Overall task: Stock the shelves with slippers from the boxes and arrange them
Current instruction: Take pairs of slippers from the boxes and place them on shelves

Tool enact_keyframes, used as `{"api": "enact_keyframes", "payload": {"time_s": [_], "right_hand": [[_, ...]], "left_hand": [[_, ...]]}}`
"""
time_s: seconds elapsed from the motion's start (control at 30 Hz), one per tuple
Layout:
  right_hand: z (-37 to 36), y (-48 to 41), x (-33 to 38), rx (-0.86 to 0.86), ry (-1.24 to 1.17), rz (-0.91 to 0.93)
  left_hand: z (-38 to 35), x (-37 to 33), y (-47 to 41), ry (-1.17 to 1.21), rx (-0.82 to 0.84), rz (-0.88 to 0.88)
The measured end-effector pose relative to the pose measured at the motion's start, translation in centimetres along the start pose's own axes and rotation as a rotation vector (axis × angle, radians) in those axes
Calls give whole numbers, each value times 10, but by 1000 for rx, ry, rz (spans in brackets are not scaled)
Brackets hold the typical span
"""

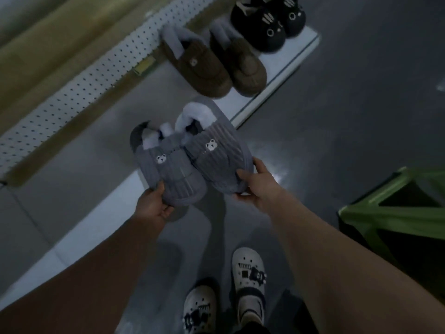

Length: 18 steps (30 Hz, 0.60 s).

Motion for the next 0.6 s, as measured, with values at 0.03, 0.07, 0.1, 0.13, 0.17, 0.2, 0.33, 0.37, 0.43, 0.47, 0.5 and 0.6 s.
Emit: {"api": "enact_keyframes", "payload": {"time_s": [0.03, 0.07, 0.1, 0.13, 0.17, 0.2, 0.33, 0.37, 0.43, 0.47, 0.5, 0.6], "right_hand": [[-7, -12, 4, 10, 5, 7], [-14, -23, 7, 20, 18, 15], [-20, -34, 9, 25, 32, 21], [-26, -44, 10, 27, 42, 25], [-32, -53, 12, 26, 44, 29], [-39, -63, 15, 28, 44, 35], [-64, -99, 33, 48, 99, 94], [-71, -109, 39, 46, 112, 110], [-83, -130, 47, 47, 103, 145], [-89, -138, 49, 62, 103, 163], [-95, -145, 51, 87, 124, 176], [-107, -159, 48, 127, 204, 189]], "left_hand": [[4, -6, -10, 21, -21, 0], [9, -12, -20, 46, -23, -6], [13, -18, -29, 72, -28, -11], [17, -25, -37, 92, -32, -18], [20, -31, -44, 113, -38, -27], [24, -37, -51, 125, -37, -41], [36, -62, -72, 165, -52, -110], [39, -68, -76, 185, -45, -124], [42, -77, -86, 212, -20, -143], [44, -80, -92, 226, -5, -150], [45, -82, -95, 232, -27, -156], [49, -81, -113, 222, -43, -172]]}}
Point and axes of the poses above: each hand's wrist, its own y-axis away from the middle knuckle, its own z-axis out of the back of the hand, x = y × z, the point moved 6 cm from there along -y, towards the middle knuckle, and after that the axes turned 13 degrees about x, right-handed, at the moved point
